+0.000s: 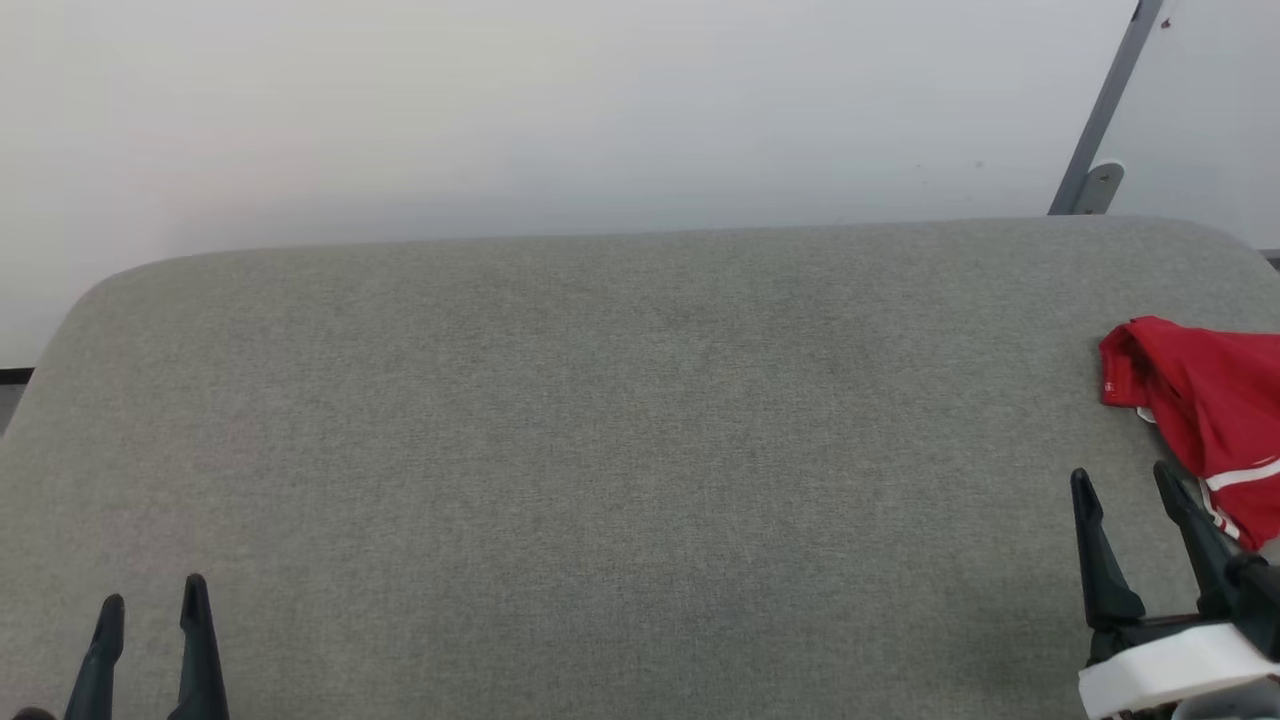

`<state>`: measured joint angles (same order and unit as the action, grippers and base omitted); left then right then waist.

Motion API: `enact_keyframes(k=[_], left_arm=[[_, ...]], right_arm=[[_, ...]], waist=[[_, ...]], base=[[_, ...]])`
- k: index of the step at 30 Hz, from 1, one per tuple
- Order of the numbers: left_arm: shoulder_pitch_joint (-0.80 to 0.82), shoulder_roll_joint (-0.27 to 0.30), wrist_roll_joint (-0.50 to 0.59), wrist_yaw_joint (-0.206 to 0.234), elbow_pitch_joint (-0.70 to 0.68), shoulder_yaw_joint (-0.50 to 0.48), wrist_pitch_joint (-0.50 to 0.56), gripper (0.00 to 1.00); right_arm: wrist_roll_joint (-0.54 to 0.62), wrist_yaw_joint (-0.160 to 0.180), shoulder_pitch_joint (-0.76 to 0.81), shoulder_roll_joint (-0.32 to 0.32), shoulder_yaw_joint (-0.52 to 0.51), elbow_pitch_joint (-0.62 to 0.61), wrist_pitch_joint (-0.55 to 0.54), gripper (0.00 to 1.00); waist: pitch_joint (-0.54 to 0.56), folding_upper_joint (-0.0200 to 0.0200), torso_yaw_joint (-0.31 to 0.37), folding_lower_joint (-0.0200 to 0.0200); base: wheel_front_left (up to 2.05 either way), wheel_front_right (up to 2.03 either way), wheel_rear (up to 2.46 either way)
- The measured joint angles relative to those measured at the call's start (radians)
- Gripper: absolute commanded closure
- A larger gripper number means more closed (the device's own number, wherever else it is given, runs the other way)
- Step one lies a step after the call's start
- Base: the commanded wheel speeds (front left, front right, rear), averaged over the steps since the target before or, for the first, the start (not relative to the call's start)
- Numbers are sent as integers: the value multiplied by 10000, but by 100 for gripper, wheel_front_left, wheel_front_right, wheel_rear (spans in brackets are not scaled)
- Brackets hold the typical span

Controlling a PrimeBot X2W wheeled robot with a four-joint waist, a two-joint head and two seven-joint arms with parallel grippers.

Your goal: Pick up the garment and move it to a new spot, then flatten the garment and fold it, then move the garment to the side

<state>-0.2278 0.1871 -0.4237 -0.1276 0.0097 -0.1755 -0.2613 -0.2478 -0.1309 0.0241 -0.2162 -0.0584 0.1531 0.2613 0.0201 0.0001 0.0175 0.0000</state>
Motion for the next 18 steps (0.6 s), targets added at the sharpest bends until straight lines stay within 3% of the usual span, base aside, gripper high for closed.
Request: enact_keyframes(k=[18], left_arm=[[-17, -180, -104, 0, 107, -21, -2, 0]], right_arm=[[121, 0, 347, 301, -222, -228, 0, 0]], waist=[[25, 0, -206, 0]], base=[[0, 0, 0]])
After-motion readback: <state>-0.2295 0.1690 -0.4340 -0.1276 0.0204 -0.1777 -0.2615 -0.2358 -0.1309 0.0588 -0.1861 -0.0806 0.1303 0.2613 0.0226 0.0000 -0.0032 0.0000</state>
